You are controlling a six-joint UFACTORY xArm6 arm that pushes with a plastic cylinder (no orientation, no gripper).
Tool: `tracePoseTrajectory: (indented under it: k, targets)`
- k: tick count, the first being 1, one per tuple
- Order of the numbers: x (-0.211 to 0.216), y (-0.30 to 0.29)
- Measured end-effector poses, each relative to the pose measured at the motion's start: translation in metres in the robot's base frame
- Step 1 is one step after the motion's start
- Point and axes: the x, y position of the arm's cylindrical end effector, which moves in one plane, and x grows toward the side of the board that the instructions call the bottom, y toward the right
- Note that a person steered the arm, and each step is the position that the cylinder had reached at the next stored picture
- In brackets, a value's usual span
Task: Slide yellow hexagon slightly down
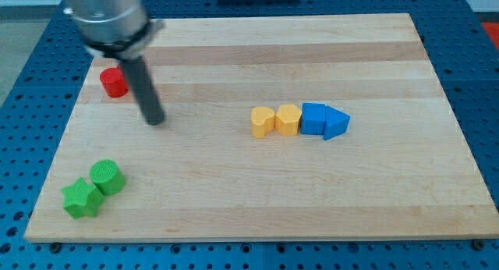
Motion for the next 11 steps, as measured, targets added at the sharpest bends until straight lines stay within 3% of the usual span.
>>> tracePoseTrajectory:
  k: [1, 3, 4, 5, 6, 11]
  targets:
    - [0.004, 0.057]
    - [0.025, 0.068]
    - [0.017, 0.078]
    - [-0.043, 0.104]
    - [-0.040, 0.162]
    - [0.033, 0.183]
